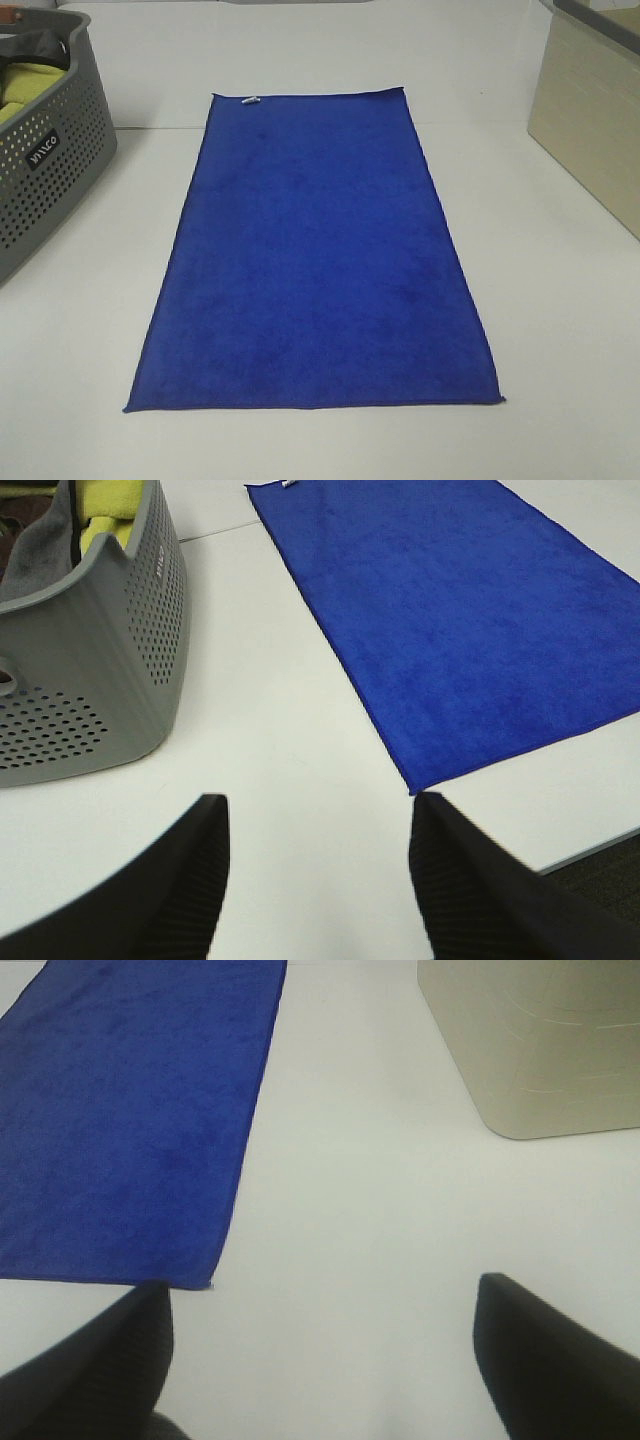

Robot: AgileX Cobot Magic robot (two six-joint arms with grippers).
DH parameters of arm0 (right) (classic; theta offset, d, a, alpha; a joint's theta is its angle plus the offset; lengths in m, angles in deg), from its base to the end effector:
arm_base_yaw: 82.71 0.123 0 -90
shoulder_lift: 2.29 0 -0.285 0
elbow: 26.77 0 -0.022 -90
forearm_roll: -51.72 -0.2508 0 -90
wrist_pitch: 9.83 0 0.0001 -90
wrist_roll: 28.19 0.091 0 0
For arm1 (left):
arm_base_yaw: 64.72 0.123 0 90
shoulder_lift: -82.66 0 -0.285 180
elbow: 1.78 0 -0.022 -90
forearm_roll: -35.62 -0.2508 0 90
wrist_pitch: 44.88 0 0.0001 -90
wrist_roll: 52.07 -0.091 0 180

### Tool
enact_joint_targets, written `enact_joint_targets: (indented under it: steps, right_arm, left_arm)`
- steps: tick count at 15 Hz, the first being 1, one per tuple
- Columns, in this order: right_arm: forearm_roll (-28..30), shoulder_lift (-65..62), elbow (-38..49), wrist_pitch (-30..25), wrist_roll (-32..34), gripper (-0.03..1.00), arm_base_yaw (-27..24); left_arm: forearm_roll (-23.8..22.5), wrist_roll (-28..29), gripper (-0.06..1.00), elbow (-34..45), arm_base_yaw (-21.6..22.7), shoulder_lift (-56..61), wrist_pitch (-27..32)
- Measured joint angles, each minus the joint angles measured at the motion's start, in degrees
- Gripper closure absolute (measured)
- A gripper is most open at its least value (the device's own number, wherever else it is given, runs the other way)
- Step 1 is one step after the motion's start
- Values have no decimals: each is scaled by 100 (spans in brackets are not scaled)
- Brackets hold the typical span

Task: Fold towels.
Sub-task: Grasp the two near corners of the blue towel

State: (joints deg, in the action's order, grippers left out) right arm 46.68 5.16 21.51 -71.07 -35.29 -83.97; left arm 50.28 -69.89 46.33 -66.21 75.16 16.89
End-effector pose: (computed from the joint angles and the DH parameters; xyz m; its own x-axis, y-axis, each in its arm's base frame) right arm -0.0067 0.0072 0.2783 -0.4466 -0.0714 -0.8919 -0.0834 0.9958 -0.0379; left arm -0.0093 -0.0201 0.2802 -0.3975 0.1925 -0.8972 0.3043 0.9501 0.0690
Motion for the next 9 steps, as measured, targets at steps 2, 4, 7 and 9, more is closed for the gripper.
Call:
enact_joint_targets:
  steps: [2,4,7,9]
  right_arm:
    - [0,0,0,0,0,19,0]
    - [0,0,0,0,0,19,0]
    - [0,0,0,0,0,19,0]
    - [0,0,0,0,0,19,0]
  left_arm:
    - [0,0,41,0,0,0,0]
    - [0,0,41,0,0,0,0]
    - [0,0,41,0,0,0,0]
    - [0,0,41,0,0,0,0]
